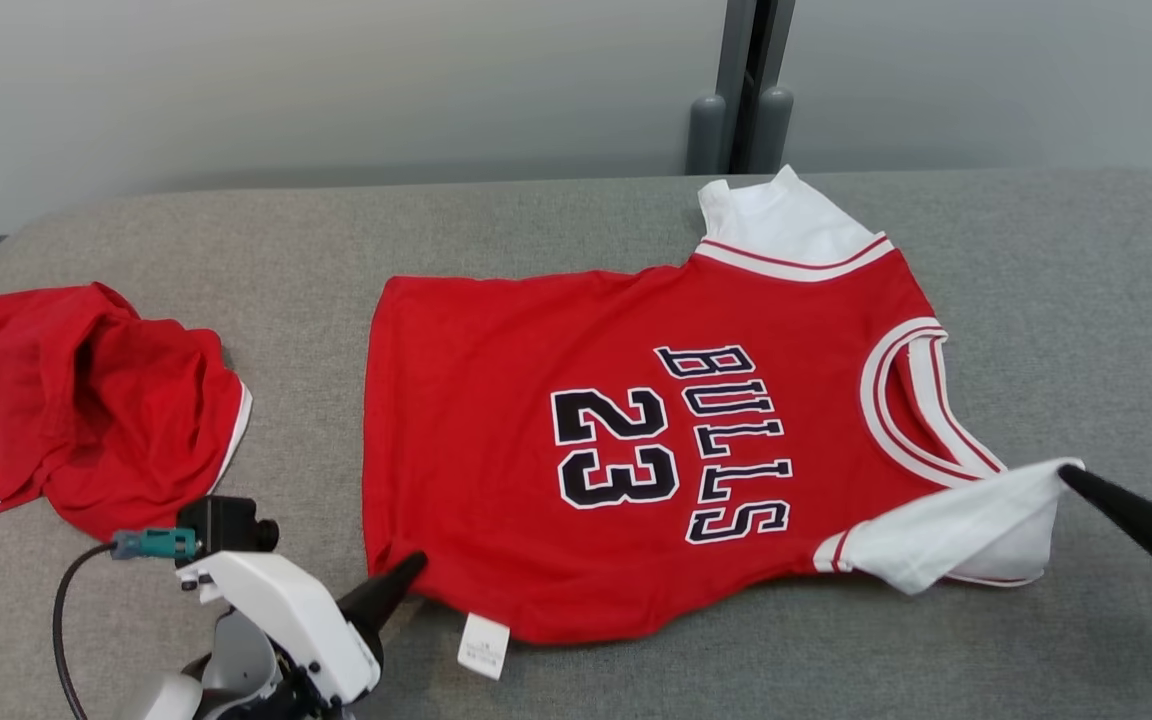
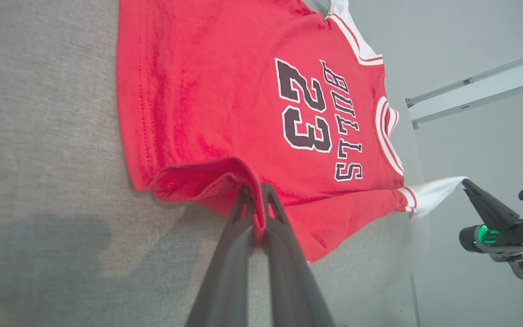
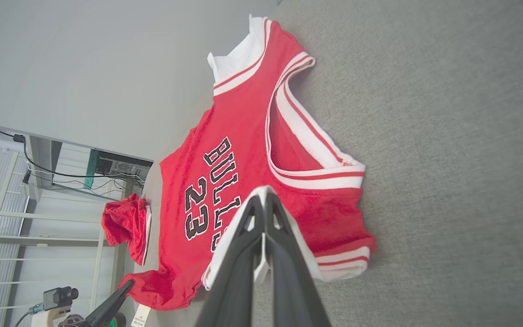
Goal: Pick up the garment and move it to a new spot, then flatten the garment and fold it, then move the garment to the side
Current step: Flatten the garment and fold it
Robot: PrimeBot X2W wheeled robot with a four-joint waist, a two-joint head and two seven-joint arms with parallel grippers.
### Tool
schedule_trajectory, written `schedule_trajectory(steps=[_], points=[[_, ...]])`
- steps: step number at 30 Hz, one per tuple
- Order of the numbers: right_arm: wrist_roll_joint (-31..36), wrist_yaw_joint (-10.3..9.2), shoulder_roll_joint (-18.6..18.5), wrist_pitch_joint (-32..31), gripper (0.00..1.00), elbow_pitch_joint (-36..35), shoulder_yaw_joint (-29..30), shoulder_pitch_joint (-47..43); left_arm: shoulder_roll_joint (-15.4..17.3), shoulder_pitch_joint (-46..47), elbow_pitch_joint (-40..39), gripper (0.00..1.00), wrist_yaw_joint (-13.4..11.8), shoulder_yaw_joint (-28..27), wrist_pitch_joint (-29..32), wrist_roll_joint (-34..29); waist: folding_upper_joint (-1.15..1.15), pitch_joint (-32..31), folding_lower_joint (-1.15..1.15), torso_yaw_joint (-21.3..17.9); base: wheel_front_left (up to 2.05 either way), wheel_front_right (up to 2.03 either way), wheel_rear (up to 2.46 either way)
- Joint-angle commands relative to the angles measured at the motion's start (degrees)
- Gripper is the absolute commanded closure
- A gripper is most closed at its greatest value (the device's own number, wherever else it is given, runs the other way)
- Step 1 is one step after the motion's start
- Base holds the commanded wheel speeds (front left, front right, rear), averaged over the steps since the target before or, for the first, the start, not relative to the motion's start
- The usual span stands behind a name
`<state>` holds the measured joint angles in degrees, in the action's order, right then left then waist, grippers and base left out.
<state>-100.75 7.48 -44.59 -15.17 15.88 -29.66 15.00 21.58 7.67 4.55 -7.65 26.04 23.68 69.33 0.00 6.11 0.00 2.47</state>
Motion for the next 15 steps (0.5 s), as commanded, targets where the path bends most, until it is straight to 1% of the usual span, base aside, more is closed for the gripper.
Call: schedule_trajectory(steps=[1,4,8,13,15], points=[[0.6,0.02,0.6,0.6,1.00,0.9,-0.2,1.9,-0.2,1.5,0.5,1.00,-0.5,-0.7,-0.5,0.4,0.00,0.8,0.00,0.1,0.00,0.00,0.00],[1.4,0.02,1.5,1.3,1.00,2.8,-0.6,4.8,-1.8,2.8,1.7,1.00,-1.3,-2.1,-1.8,1.1,0.00,1.9,0.00,0.3,0.00,0.00,0.00],[2.6,0.02,2.7,2.5,1.00,5.3,-0.9,8.4,-3.9,5.3,4.1,1.00,-1.8,-3.9,-3.3,2.3,0.00,3.3,0.00,0.8,0.00,0.00,0.00],[3.7,0.02,3.8,3.3,1.00,6.9,-1.3,10.6,-4.9,6.8,6.3,1.00,-1.8,-4.0,-4.7,1.5,0.00,4.2,0.00,1.0,0.00,0.00,0.00],[5.1,0.02,4.2,3.7,1.00,7.5,-1.9,12.0,-5.3,7.7,7.3,1.00,-1.9,-4.3,-5.5,1.3,0.00,4.7,0.00,1.0,0.00,0.00,0.00]])
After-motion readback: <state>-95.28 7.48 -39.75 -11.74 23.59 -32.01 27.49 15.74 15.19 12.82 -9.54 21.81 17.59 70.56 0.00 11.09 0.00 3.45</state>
